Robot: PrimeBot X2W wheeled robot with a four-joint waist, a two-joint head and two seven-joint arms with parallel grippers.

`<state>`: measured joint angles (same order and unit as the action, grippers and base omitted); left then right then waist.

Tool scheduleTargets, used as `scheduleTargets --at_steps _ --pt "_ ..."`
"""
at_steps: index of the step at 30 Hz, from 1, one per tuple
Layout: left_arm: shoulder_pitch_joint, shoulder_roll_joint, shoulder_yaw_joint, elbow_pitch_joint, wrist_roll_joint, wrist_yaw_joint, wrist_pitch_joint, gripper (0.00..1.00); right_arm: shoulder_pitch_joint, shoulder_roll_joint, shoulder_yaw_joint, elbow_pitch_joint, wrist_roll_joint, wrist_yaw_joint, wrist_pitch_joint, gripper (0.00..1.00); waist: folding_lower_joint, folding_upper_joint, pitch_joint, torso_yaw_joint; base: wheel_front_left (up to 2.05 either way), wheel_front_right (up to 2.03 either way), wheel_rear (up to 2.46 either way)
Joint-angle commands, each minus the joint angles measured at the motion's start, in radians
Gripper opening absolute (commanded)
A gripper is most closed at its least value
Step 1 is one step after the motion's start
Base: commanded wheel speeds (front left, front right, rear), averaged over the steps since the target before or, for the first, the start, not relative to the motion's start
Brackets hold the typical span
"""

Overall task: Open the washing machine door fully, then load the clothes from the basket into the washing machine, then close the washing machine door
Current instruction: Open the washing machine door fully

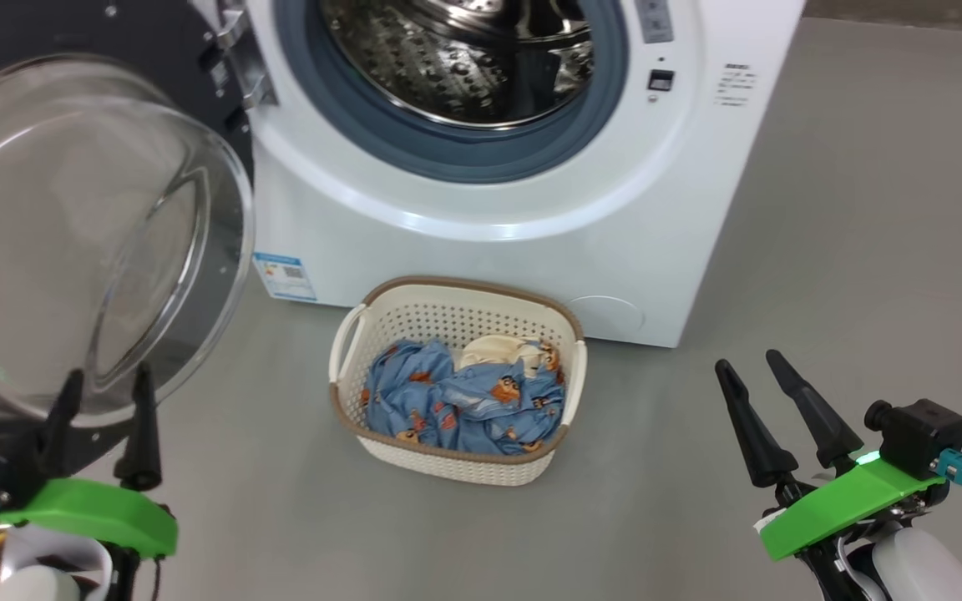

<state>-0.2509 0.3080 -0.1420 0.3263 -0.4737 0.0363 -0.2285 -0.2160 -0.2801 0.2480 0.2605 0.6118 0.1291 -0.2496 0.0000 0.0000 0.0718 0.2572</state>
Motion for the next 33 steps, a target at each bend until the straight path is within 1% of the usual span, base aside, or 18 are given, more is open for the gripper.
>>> scheduleTargets --at_steps 1,7,14,18,25,33 --pt "-0.005 0.025 0.033 -0.045 -0.015 0.013 0.003 1.0 0.006 -0.011 0.023 -0.02 0.013 0.002 -0.012 1.0 0.0 0.0 -0.019 -0.047 0.0 0.0 0.0" --pt "0.048 0.0 0.022 -0.113 -0.023 0.035 0.007 1.0 -0.007 -0.014 0.047 -0.017 0.007 0.002 -0.012 1.0 0.0 0.0 -0.032 -0.123 0.0 0.0 0.0" --pt "0.089 -0.021 0.013 -0.16 -0.02 0.055 -0.001 1.0 -0.011 -0.023 0.051 -0.016 -0.002 0.002 -0.012 1.0 0.0 0.0 -0.046 -0.198 0.0 0.0 0.0" --pt "0.107 -0.03 0.009 -0.178 -0.023 0.054 -0.008 1.0 -0.012 -0.027 0.046 -0.016 -0.006 0.002 -0.012 1.0 0.0 0.0 -0.049 -0.229 0.0 0.0 0.0" --pt "0.133 -0.039 0.009 -0.206 -0.026 0.048 -0.019 1.0 -0.009 -0.035 0.027 -0.021 -0.022 0.002 -0.012 1.0 0.0 0.0 -0.053 -0.26 0.0 0.0 0.0" --pt "0.142 -0.043 0.0 -0.201 -0.032 0.034 -0.022 1.0 -0.003 -0.048 0.0 -0.018 -0.044 0.002 -0.012 1.0 0.0 0.0 -0.056 -0.264 0.0 0.0 0.0"
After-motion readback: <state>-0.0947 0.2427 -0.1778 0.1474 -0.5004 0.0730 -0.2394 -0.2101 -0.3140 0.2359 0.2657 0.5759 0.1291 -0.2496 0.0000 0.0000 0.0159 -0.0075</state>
